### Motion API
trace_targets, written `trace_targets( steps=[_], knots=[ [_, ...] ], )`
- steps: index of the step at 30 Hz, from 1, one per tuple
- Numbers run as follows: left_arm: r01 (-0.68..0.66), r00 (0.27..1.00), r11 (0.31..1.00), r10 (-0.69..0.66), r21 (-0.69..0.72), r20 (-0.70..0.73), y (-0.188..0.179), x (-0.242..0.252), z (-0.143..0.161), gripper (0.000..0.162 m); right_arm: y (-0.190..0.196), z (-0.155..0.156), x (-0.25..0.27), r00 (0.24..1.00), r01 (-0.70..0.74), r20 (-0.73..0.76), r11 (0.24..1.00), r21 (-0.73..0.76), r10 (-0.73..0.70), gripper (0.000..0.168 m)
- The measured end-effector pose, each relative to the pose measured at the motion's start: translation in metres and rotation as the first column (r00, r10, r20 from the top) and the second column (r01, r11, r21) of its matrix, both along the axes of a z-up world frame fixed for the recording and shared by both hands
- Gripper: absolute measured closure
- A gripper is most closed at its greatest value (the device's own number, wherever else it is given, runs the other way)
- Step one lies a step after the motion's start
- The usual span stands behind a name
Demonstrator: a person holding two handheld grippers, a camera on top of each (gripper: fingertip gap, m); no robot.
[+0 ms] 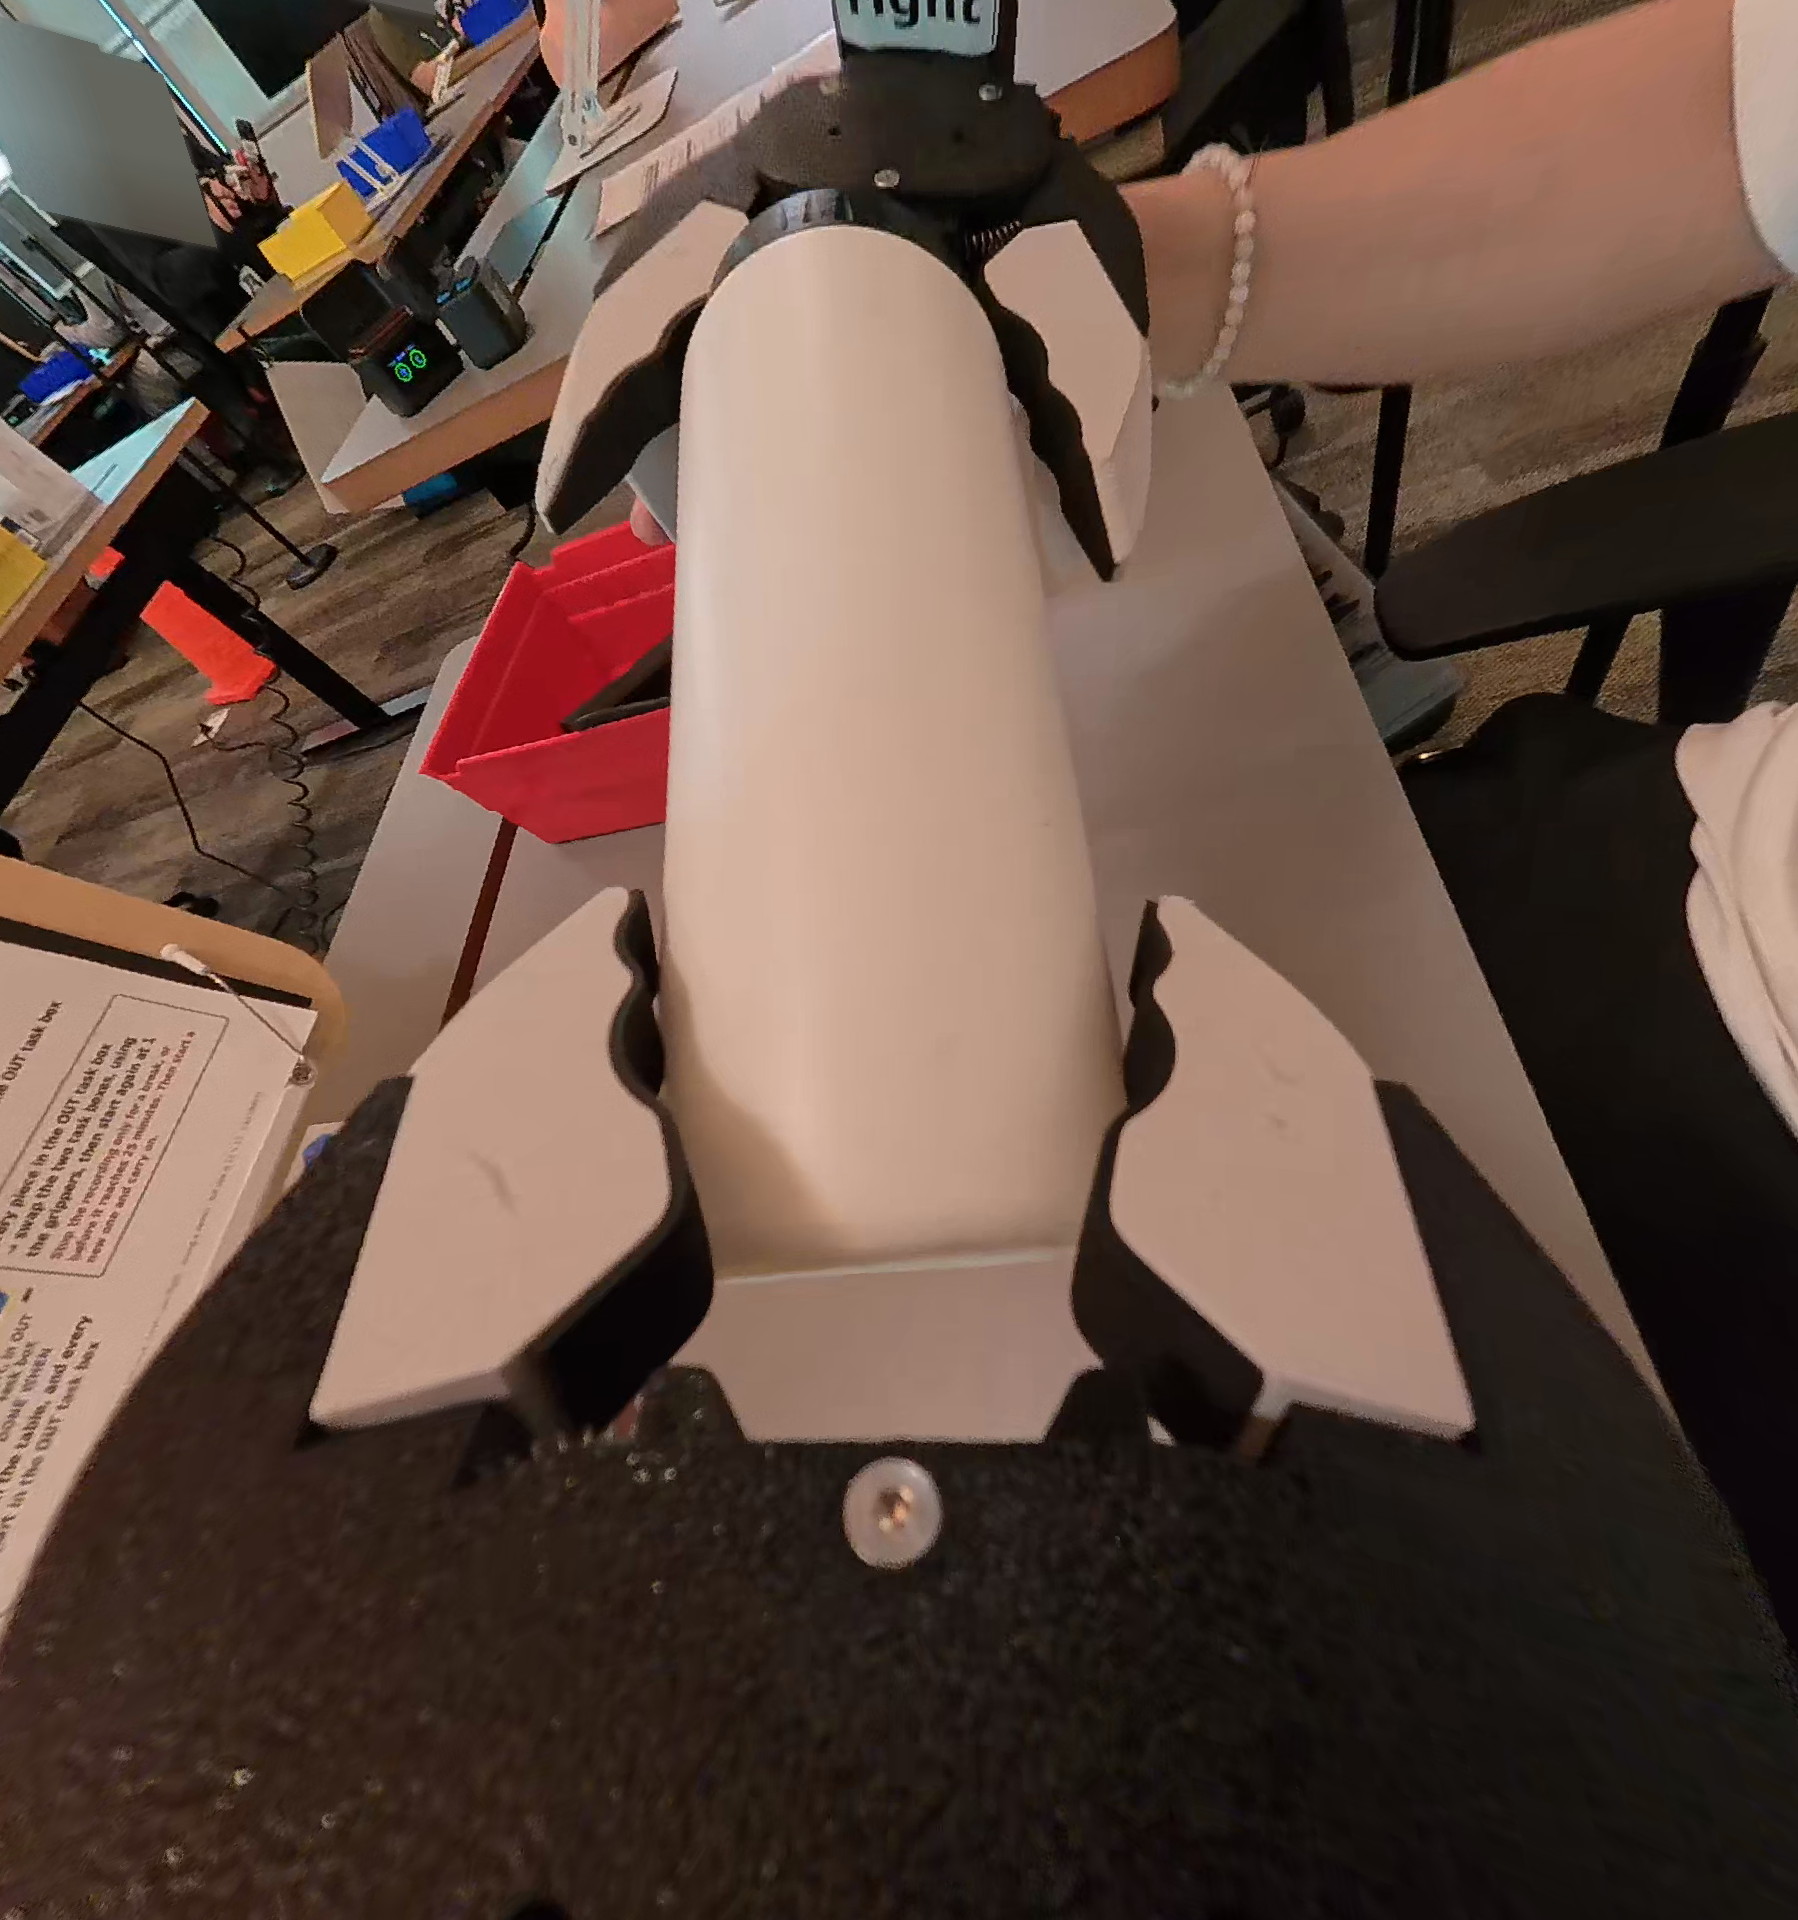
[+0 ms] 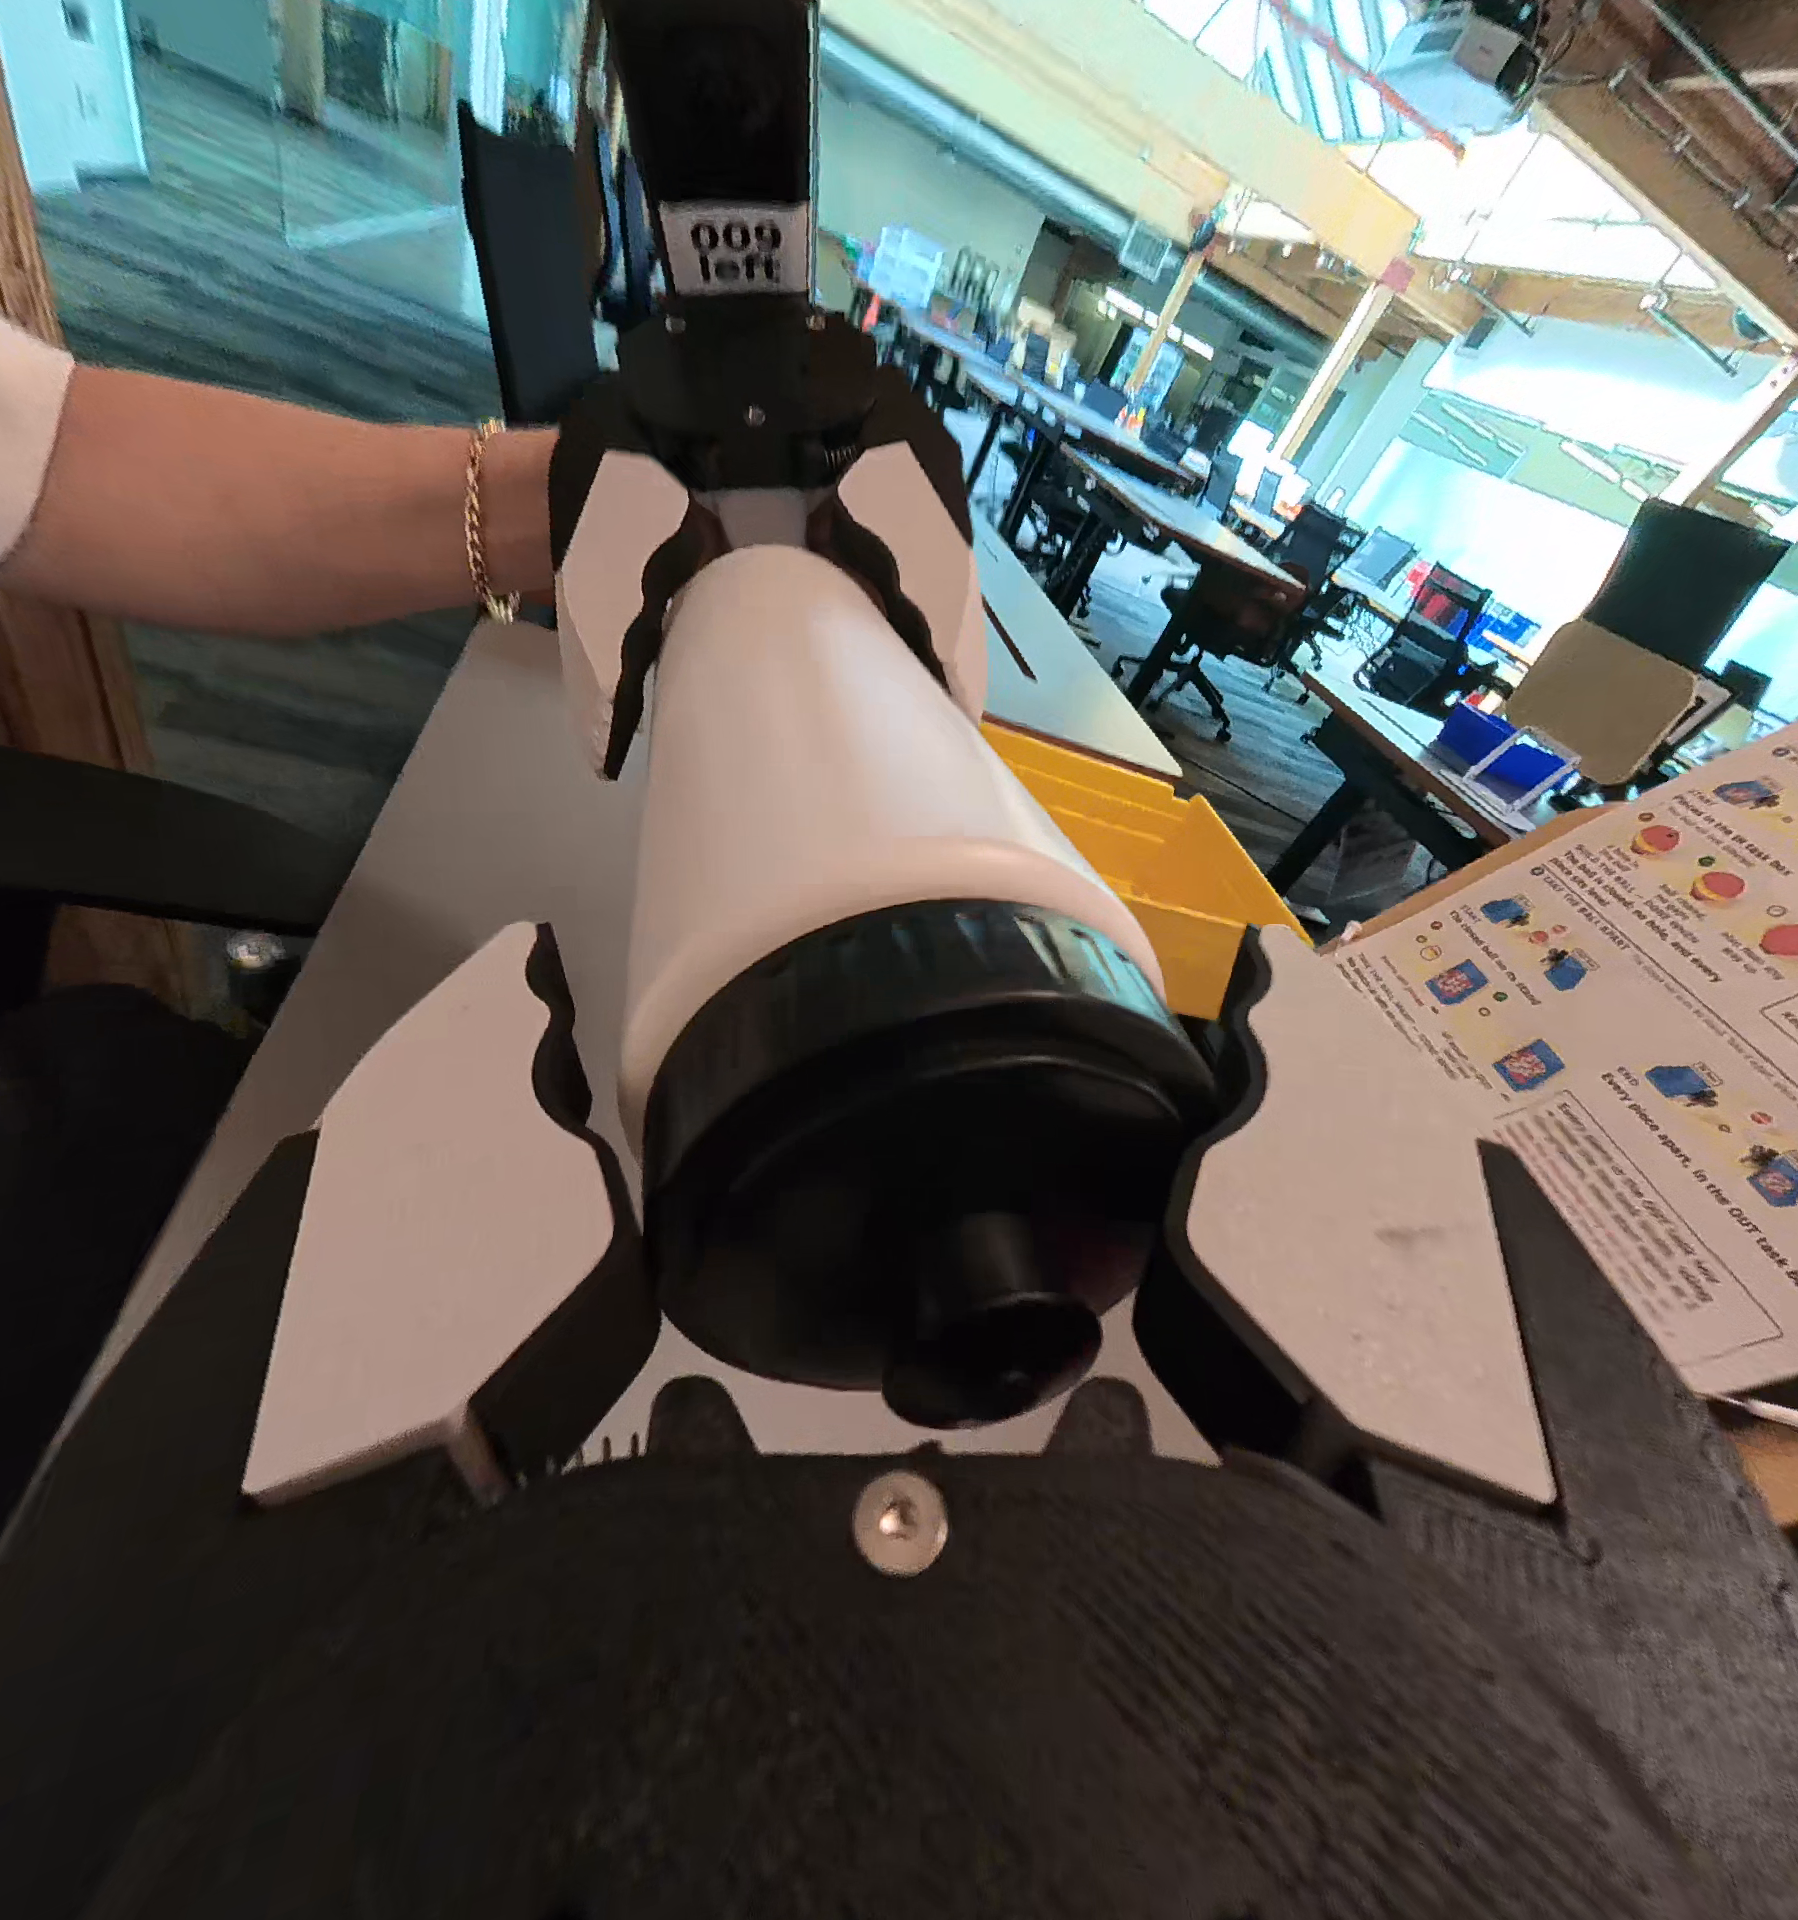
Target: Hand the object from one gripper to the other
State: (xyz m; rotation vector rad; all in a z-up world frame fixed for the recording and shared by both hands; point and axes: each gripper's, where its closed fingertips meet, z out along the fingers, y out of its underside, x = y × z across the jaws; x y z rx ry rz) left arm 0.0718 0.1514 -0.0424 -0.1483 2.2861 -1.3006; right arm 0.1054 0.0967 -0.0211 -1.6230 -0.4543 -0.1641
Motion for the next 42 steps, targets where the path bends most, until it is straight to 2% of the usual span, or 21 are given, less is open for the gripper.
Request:
trace_targets(
  steps=[1,9,12,14,17,20,23,26,30,33,37,42],
  knots=[
    [0.000,1.000,1.000,0.000,-0.010,-0.002,0.000,0.000,0.001,0.076,0.000,0.002,-0.001,0.999,-0.007,-0.038,1.000,0.022,0.008,0.050],
    [-0.065,0.979,0.993,0.083,-0.102,0.185,-0.004,0.002,0.028,0.089,-0.012,0.025,0.004,0.965,0.014,-0.253,0.958,0.287,0.062,0.054],
    [-0.099,0.960,0.954,0.167,-0.283,0.224,0.007,0.002,0.044,0.083,-0.017,0.027,0.008,0.953,0.027,-0.293,0.942,0.334,0.076,0.055],
    [-0.105,0.964,0.886,0.202,-0.452,0.172,0.019,-0.002,0.047,0.081,-0.019,0.025,0.008,0.951,0.026,-0.298,0.941,0.338,0.080,0.056],
    [-0.185,0.975,0.795,0.224,-0.577,-0.004,0.034,0.005,0.002,0.063,-0.019,0.024,0.008,0.952,0.031,-0.298,0.940,0.339,0.076,0.056],
    [-0.196,0.980,0.627,0.101,-0.754,-0.171,0.030,0.001,-0.035,0.061,-0.023,0.035,0.009,0.949,0.028,-0.302,0.928,0.373,0.092,0.057],
    [-0.163,0.983,0.514,0.012,-0.842,-0.183,0.008,-0.004,-0.048,0.058,-0.021,0.040,0.008,0.950,0.029,-0.299,0.924,0.382,0.094,0.057],
    [-0.087,0.993,0.357,-0.041,-0.930,-0.109,-0.009,-0.003,-0.026,0.056,-0.014,0.040,0.004,0.939,0.028,-0.323,0.913,0.407,0.115,0.057],
    [0.029,0.999,0.233,0.014,-0.972,0.033,-0.022,0.003,0.010,0.054,-0.006,0.037,-0.001,0.895,0.047,-0.408,0.873,0.486,0.179,0.058],
    [0.084,0.995,0.147,0.045,-0.985,0.092,-0.019,0.005,0.031,0.061,0.001,0.027,-0.003,0.862,0.066,-0.464,0.860,0.506,0.207,0.058],
    [0.109,0.990,0.146,0.077,-0.983,0.121,-0.013,0.006,0.042,0.063,0.010,0.014,-0.007,0.854,0.072,-0.481,0.871,0.486,0.197,0.058],
    [0.044,0.996,0.287,0.067,-0.957,0.066,-0.013,0.009,0.042,0.066,0.025,-0.021,-0.008,0.907,0.068,-0.417,0.958,0.278,0.056,0.058]
  ],
)
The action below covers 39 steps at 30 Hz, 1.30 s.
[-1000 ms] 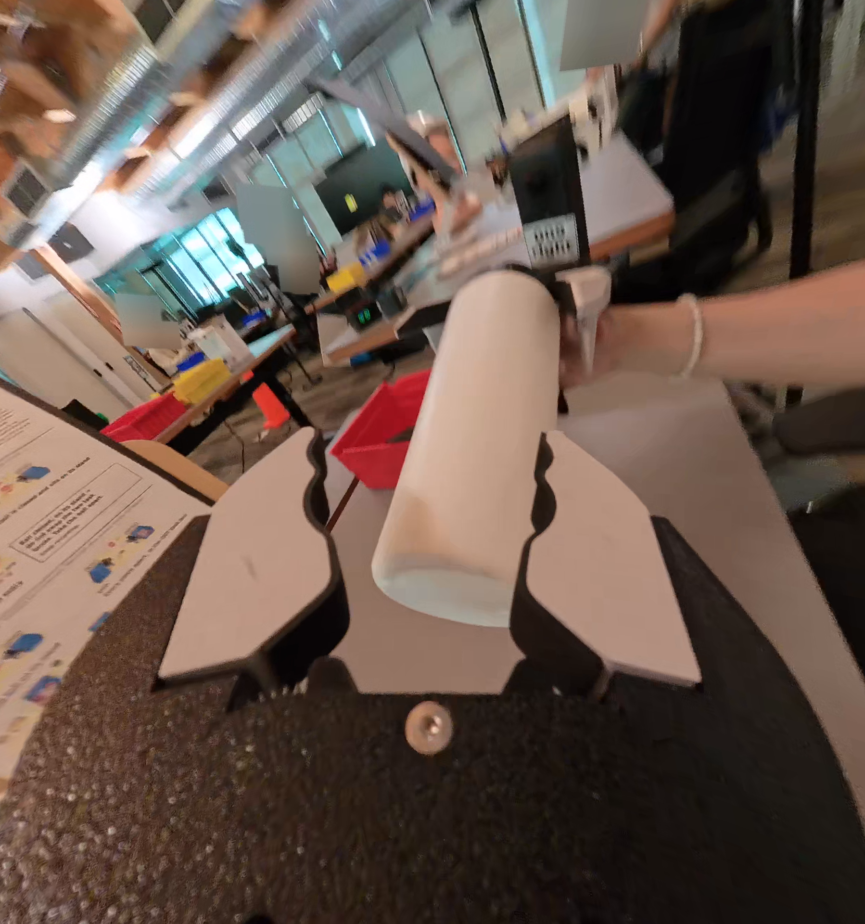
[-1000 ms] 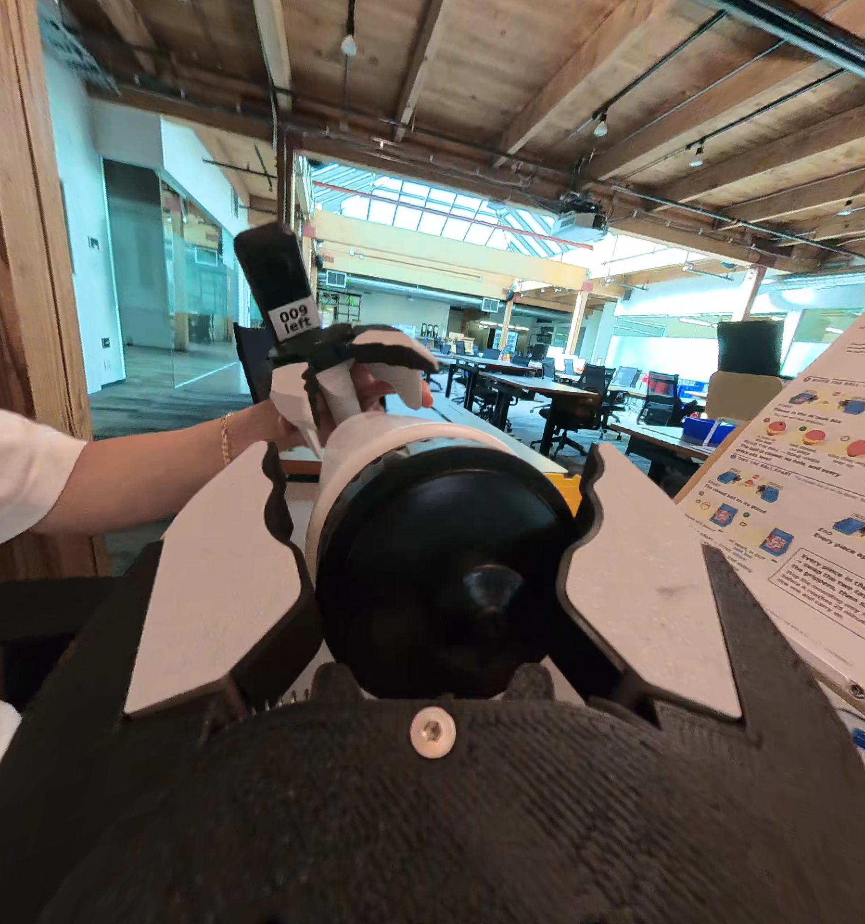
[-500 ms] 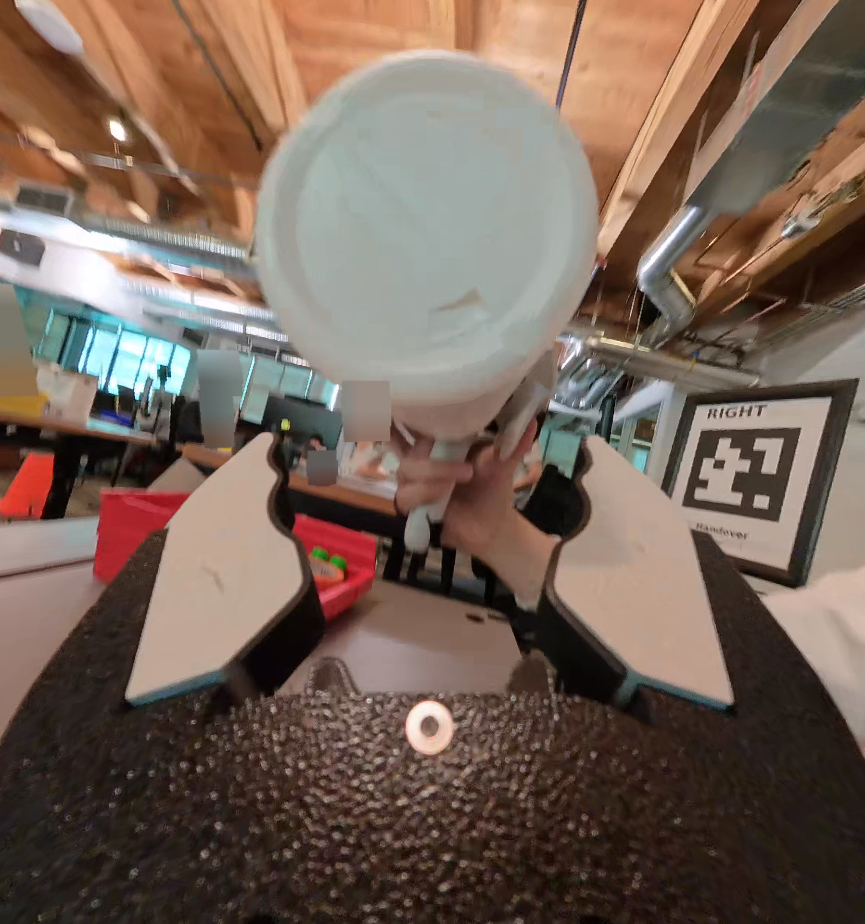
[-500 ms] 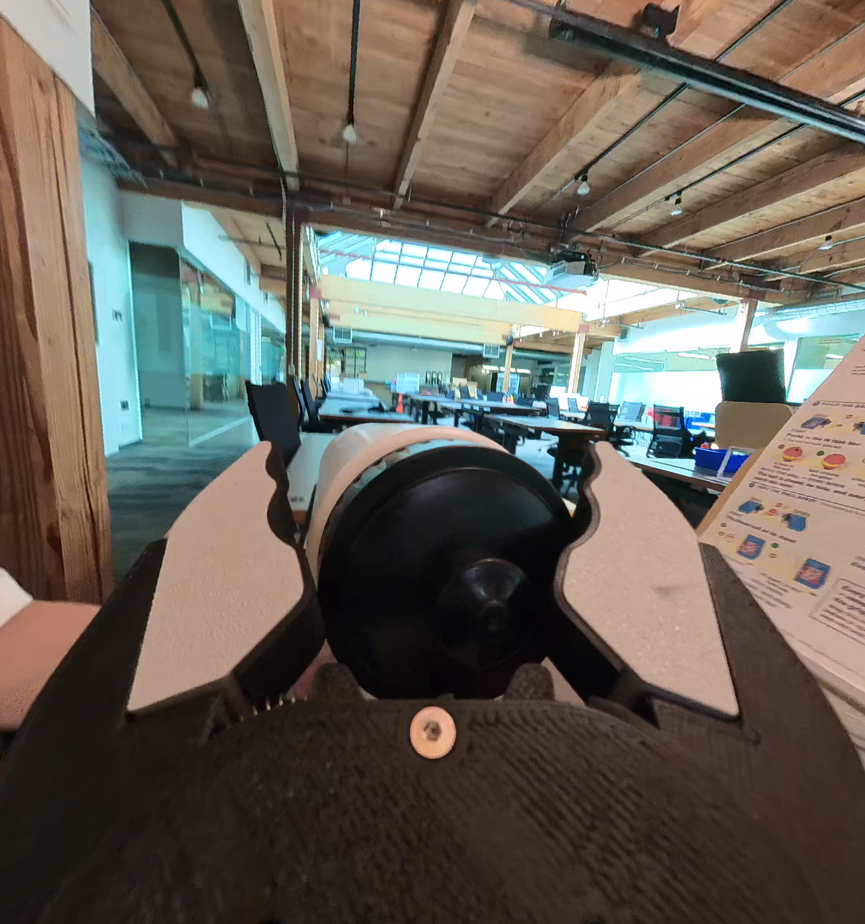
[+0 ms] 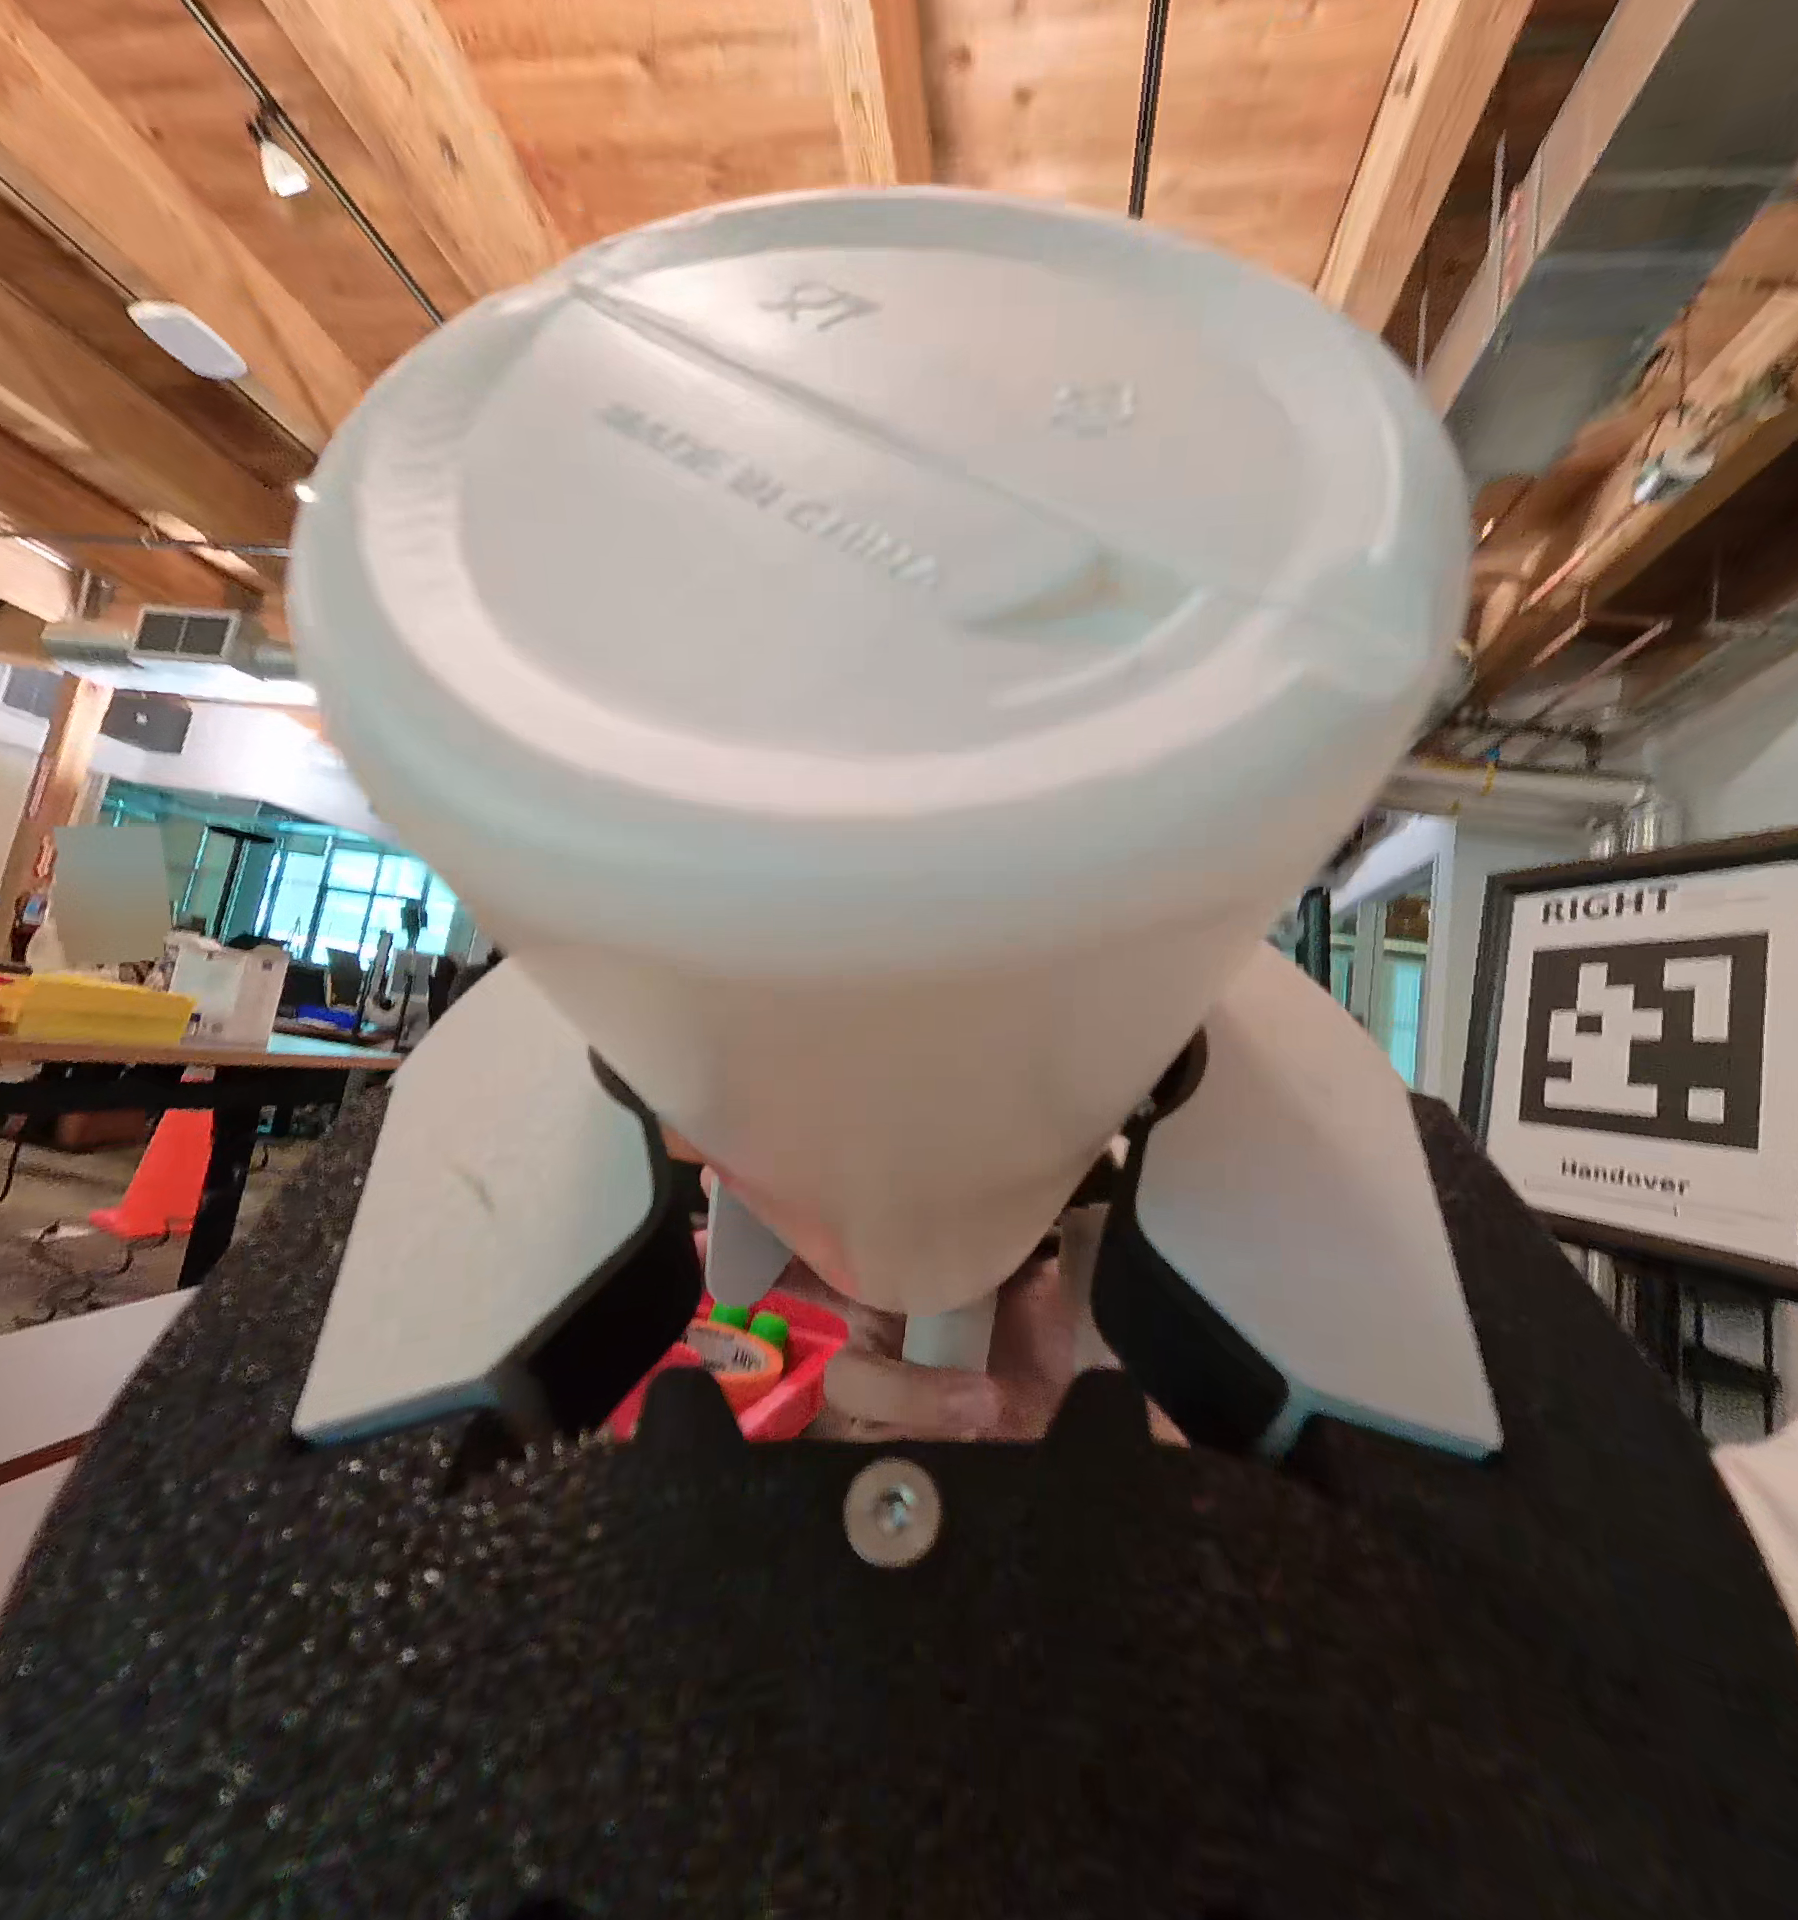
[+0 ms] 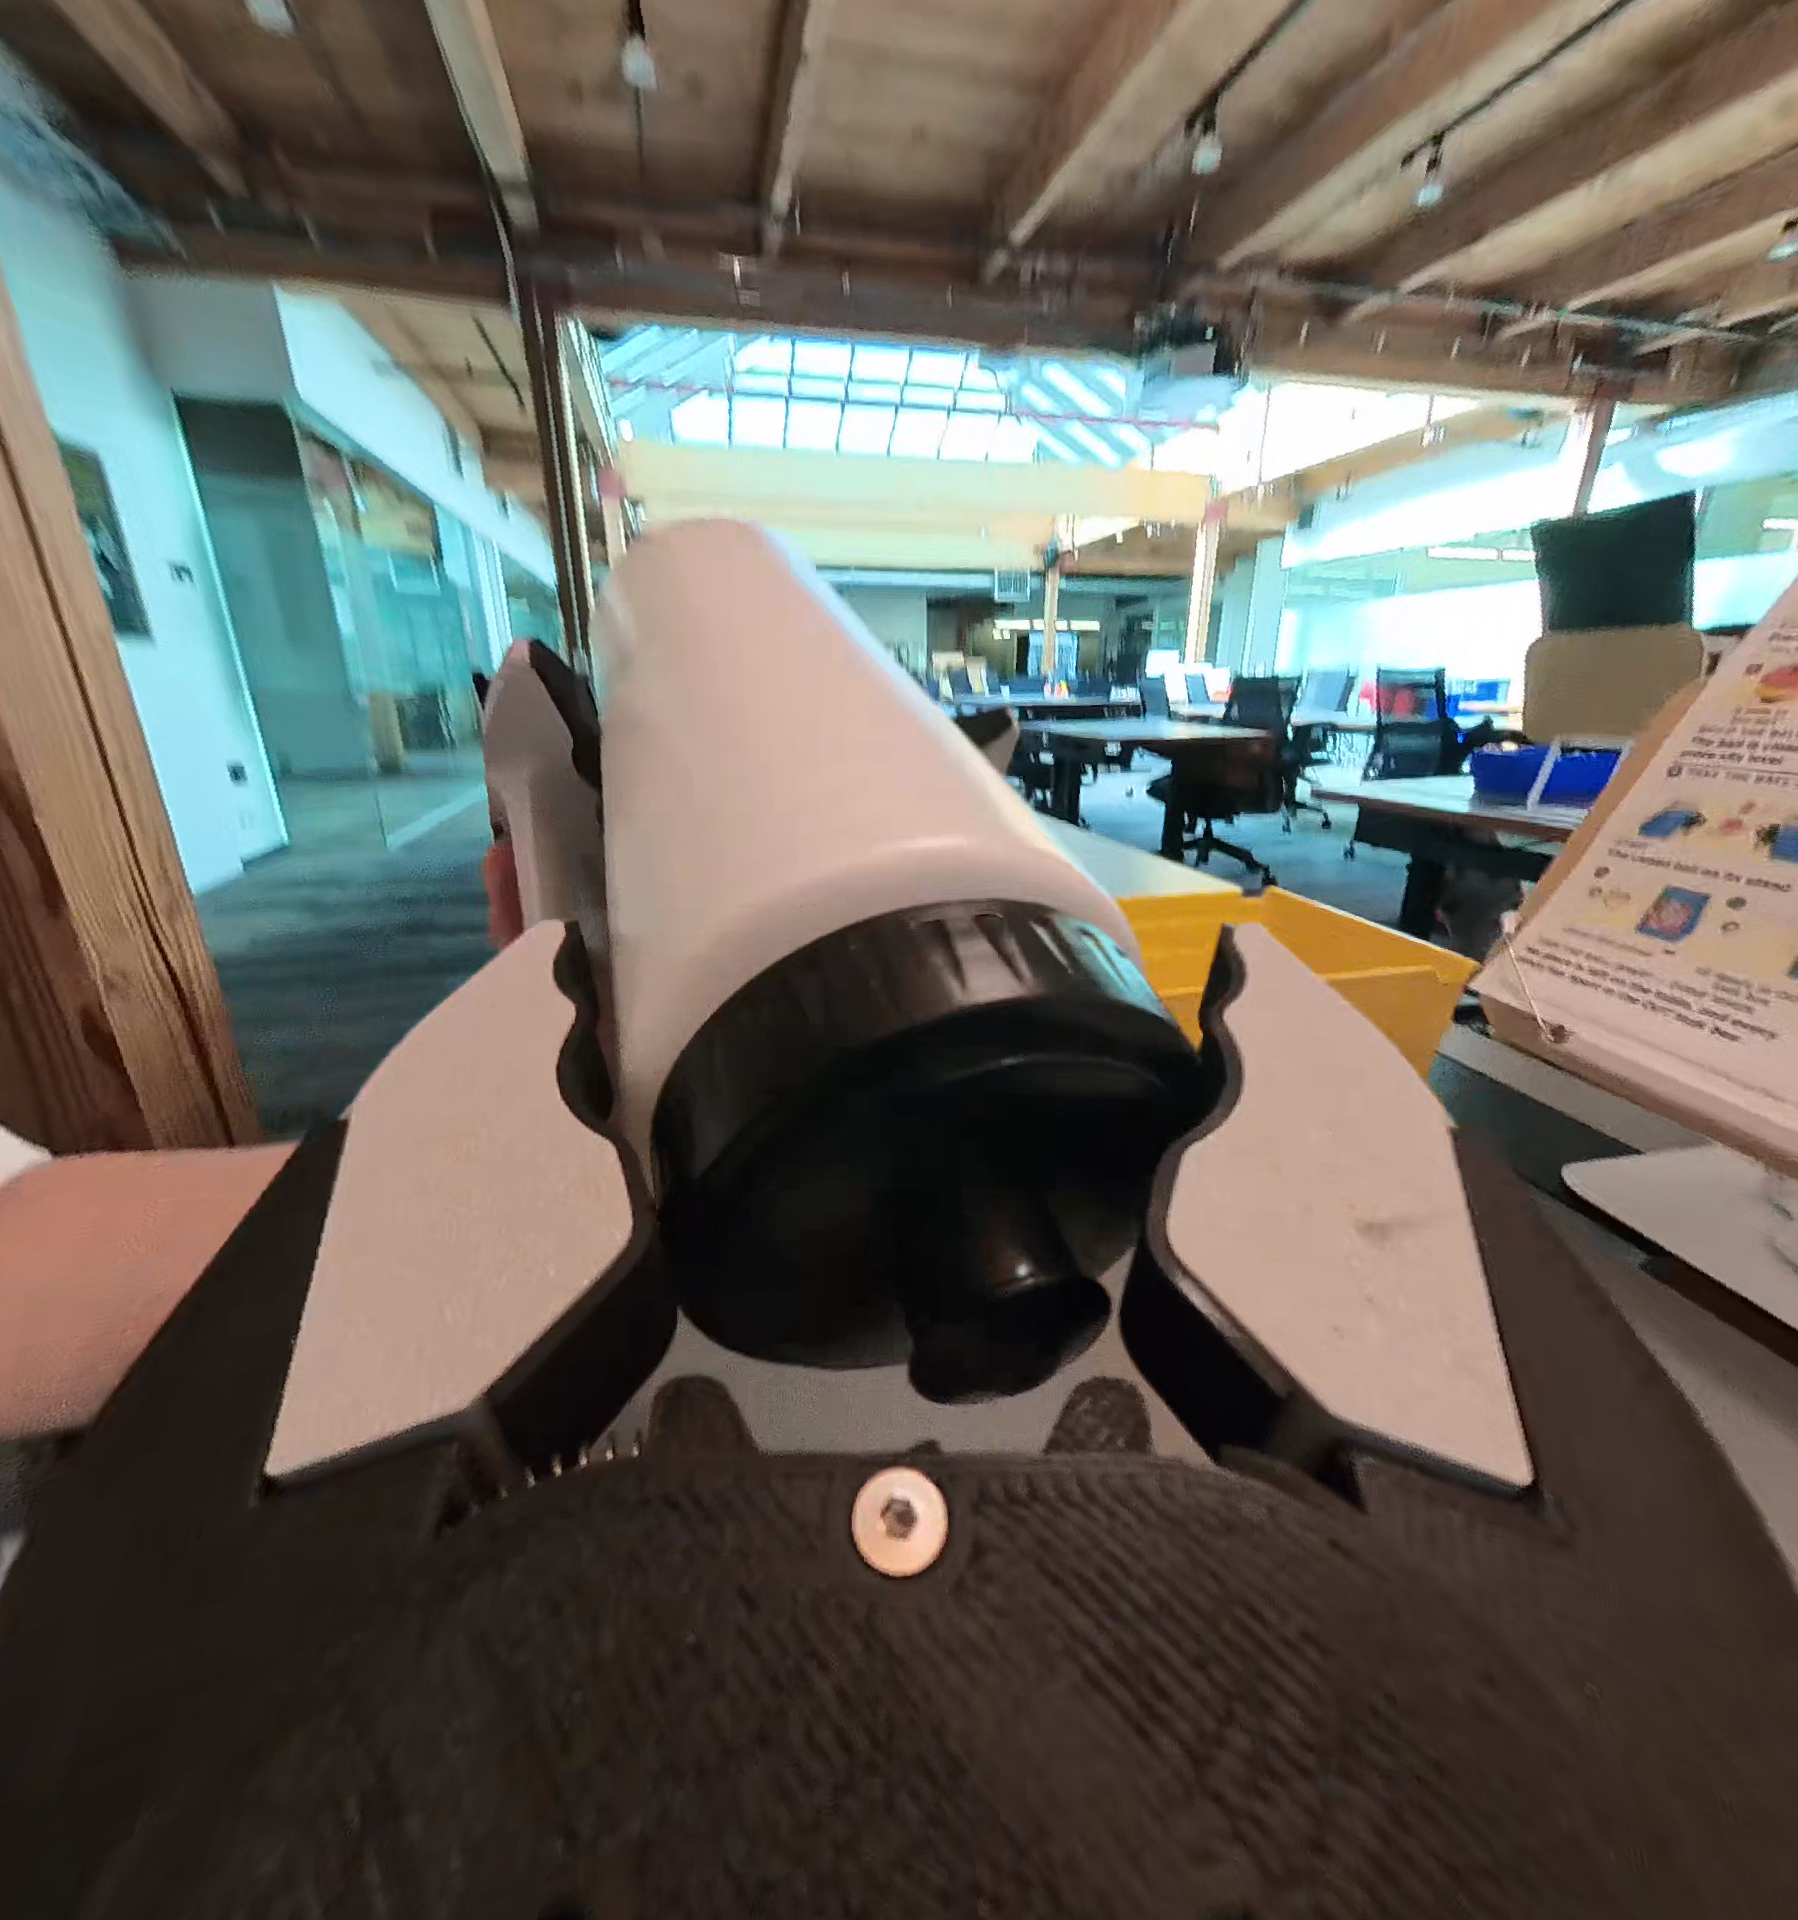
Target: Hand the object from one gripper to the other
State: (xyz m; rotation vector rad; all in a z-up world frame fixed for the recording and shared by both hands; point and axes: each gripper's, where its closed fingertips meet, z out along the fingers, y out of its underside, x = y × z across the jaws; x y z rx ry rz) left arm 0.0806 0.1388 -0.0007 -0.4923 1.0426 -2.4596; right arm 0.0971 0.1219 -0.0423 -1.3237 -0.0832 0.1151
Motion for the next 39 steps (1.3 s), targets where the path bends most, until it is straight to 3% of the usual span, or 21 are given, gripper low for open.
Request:
trace_targets(
  steps=[5,9,12,16,20,23,25,29,34,39],
  knots=[
    [-0.062,0.993,0.969,0.083,0.240,-0.079,0.004,0.006,-0.003,0.066,-0.007,-0.018,0.018,0.961,0.167,0.256,0.961,-0.221,-0.108,0.056],
    [-0.123,0.961,0.885,0.219,0.449,-0.170,0.015,0.019,-0.002,0.066,-0.017,-0.013,0.028,0.935,0.237,0.332,0.919,-0.315,-0.127,0.055],
    [-0.135,0.950,0.826,0.265,0.548,-0.164,0.010,0.021,0.006,0.066,-0.001,-0.025,0.017,0.942,0.203,0.331,0.881,-0.427,-0.056,0.055],
    [-0.157,0.931,0.725,0.335,0.671,-0.143,-0.003,0.027,0.004,0.066,0.026,-0.027,0.007,0.936,0.218,0.346,0.883,-0.415,-0.069,0.058],
    [-0.068,0.939,0.740,0.274,0.669,-0.208,-0.019,0.028,-0.002,0.066,0.044,-0.043,0.012,0.887,0.323,0.445,0.857,-0.402,-0.126,0.062],
    [-0.063,0.929,0.716,0.296,0.695,-0.220,-0.020,0.031,-0.010,0.064,0.046,-0.050,0.012,0.908,0.297,0.397,0.874,-0.385,-0.134,0.065],
    [-0.027,0.931,0.719,0.271,0.695,-0.245,-0.021,0.029,-0.016,0.067,0.045,-0.055,0.006,0.939,0.220,0.335,0.892,-0.395,-0.083,0.065],
    [0.069,0.986,0.724,0.054,0.686,-0.157,-0.027,0.001,-0.005,0.065,0.028,-0.048,-0.028,0.977,-0.128,0.112,0.923,-0.364,0.179,0.066],
    [0.299,0.954,0.726,-0.235,0.620,-0.185,-0.022,-0.016,0.011,0.057,0.000,-0.047,-0.077,0.849,-0.505,-0.036,0.790,-0.348,0.527,0.066],
    [0.588,0.778,0.590,-0.599,0.553,-0.187,-0.037,-0.046,0.020,0.052,-0.018,-0.033,-0.117,0.614,-0.787,-0.189,0.576,-0.220,0.766,0.065]
  ],
)
